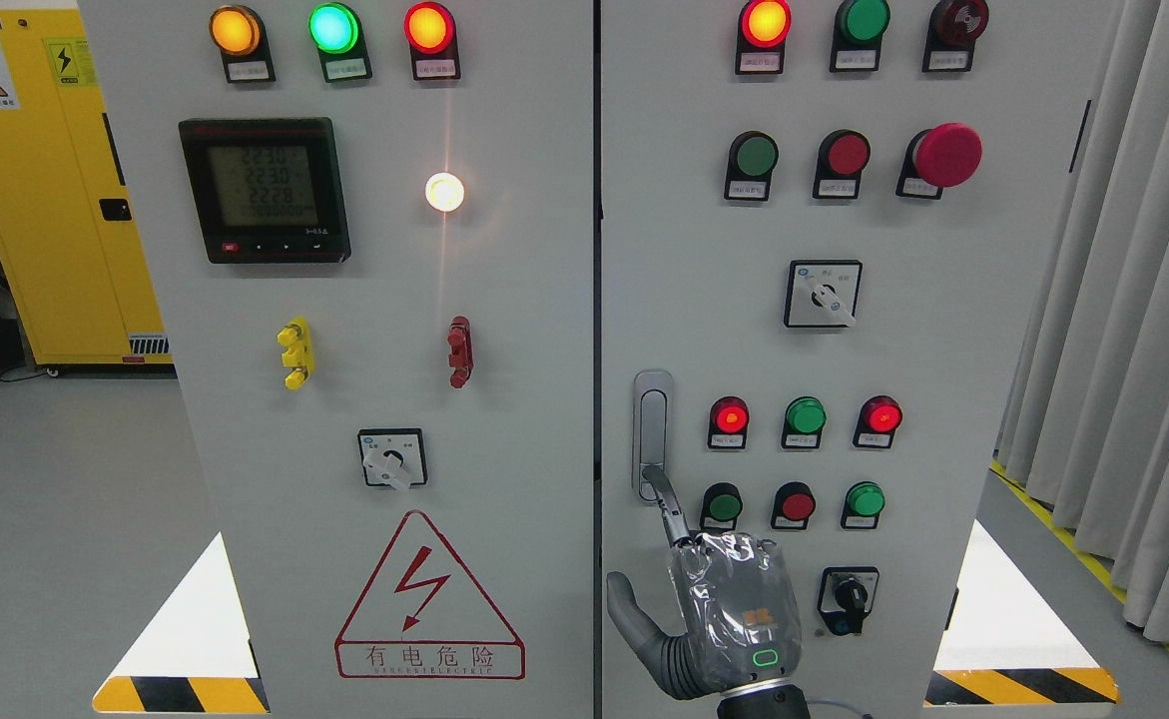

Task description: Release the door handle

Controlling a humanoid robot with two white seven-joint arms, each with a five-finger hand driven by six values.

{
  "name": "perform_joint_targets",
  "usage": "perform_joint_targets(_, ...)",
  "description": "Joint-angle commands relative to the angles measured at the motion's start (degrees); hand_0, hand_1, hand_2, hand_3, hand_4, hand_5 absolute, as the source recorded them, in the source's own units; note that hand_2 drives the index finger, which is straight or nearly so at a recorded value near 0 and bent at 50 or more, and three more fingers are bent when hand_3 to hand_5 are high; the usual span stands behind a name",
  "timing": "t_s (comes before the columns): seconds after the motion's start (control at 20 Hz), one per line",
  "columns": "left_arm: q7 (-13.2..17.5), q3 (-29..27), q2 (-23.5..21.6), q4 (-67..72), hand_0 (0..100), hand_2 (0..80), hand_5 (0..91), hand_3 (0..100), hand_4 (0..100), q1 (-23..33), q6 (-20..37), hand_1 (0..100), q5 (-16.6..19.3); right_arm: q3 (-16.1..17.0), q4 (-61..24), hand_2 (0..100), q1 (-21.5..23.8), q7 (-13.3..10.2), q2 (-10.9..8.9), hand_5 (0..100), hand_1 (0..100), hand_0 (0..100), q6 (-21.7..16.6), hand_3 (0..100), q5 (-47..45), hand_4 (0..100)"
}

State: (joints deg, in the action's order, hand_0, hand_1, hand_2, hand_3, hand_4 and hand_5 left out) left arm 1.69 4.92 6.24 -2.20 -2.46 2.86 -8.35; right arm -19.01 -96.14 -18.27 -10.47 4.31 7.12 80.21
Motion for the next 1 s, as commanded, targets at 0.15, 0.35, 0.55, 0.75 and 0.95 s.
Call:
perform_joint_targets(0.15,0.0,0.0,0.0,0.0,12,0.0,0.0,0,0,0.0,0.0,56,0.0,-0.1,0.2,3,0.3,1.1,0.09,100,33,49,0.2,100,0.0,100)
perform_joint_targets(0.35,0.0,0.0,0.0,0.0,12,0.0,0.0,0,0,0.0,0.0,56,0.0,0.0,0.2,3,0.3,1.2,0.09,100,33,49,0.3,100,0.0,100)
perform_joint_targets(0.55,0.0,0.0,0.0,0.0,12,0.0,0.0,0,0,0.0,0.0,56,0.0,0.0,0.2,3,0.3,1.2,0.09,100,33,49,0.3,100,0.0,100)
perform_joint_targets(0.75,0.0,0.0,0.0,0.0,12,0.0,0.0,0,0,0.0,0.0,56,0.0,0.0,0.2,4,0.3,1.7,0.09,100,33,49,0.3,100,0.0,100)
perform_joint_targets(0.95,0.0,0.0,0.0,0.0,12,0.0,0.0,0,0,0.0,0.0,56,0.0,0.0,0.2,4,0.4,1.8,0.09,100,33,49,0.3,100,0.0,100)
